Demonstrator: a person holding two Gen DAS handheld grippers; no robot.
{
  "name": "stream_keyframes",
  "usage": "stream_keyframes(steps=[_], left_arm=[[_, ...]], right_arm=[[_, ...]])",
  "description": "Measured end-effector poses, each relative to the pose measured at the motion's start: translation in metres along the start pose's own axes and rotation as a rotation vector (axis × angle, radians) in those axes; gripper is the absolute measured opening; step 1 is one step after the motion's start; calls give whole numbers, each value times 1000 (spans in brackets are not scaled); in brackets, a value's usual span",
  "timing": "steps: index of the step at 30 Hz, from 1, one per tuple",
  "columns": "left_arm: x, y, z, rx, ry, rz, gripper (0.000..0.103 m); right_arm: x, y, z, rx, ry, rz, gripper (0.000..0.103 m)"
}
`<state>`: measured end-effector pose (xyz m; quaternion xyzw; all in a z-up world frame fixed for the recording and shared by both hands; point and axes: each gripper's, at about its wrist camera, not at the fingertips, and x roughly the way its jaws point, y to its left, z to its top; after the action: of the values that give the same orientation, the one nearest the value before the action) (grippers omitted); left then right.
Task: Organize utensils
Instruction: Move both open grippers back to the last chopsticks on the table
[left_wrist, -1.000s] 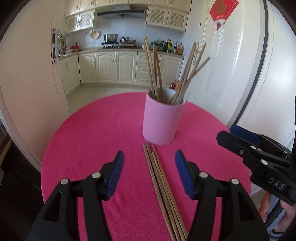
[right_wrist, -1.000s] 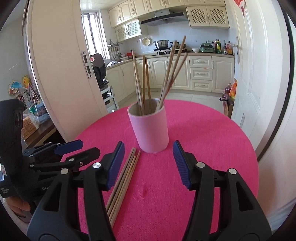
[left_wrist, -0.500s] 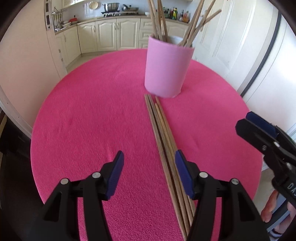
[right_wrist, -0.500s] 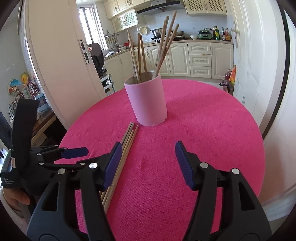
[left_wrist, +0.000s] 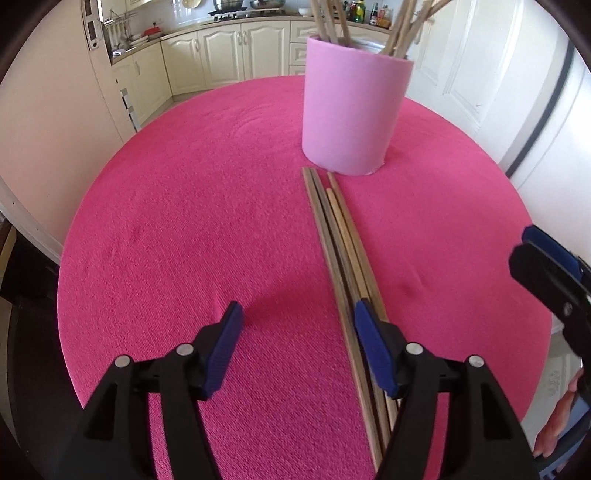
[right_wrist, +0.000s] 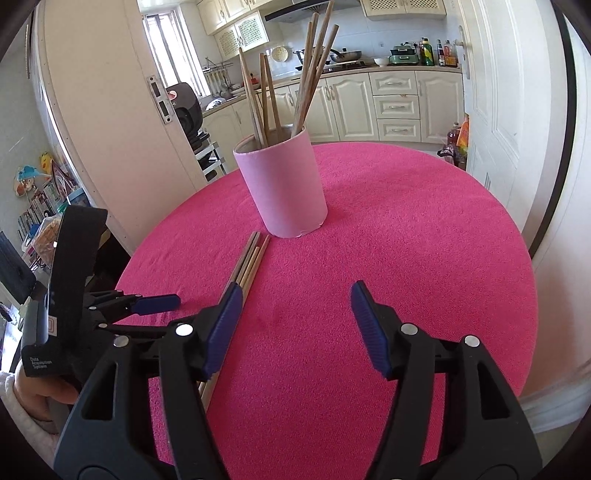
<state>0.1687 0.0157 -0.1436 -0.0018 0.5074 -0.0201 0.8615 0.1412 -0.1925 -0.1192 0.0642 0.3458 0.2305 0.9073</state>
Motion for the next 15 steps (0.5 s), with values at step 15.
stream_keyframes(steps=[15], left_arm=[[1,-11,7,39,68,56,63]], right_arm=[[19,4,5,7,112,3,61]])
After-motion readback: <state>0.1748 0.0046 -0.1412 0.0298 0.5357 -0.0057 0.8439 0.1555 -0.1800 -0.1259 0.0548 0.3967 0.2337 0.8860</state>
